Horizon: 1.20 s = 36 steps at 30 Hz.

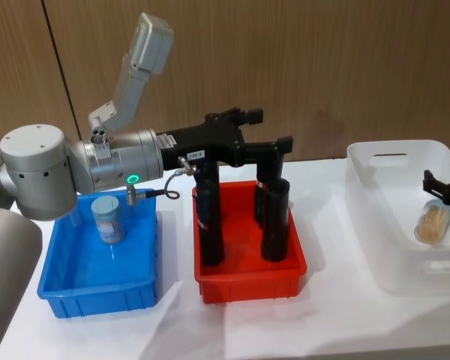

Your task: Pick the cotton swabs from the blue box and place them into the white box.

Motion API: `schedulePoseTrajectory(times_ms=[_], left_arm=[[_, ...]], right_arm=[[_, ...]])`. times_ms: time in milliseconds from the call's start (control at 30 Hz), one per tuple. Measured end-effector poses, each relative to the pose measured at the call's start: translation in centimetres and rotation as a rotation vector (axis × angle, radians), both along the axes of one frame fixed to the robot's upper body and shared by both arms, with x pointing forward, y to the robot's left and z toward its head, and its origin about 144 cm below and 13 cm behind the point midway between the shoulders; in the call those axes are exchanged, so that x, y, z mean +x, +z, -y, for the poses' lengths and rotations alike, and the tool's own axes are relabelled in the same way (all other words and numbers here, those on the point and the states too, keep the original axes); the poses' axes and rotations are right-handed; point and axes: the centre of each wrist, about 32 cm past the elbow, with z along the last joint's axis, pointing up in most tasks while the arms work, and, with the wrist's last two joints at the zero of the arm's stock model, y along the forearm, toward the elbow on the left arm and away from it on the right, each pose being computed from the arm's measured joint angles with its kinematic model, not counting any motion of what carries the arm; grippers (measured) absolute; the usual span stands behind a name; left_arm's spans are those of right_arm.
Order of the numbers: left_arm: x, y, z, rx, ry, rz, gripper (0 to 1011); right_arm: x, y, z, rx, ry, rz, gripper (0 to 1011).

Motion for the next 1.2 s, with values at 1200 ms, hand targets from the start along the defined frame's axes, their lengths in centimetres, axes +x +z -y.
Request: schedulePoseTrajectory(times_ms=[1200], left_arm=[[-3.9, -5.1, 0.3, 0.063, 0.27, 0.072, 1000]], right_arm=[[-6.5, -1.3, -6.7, 0.076, 0.18, 0.089, 1002]])
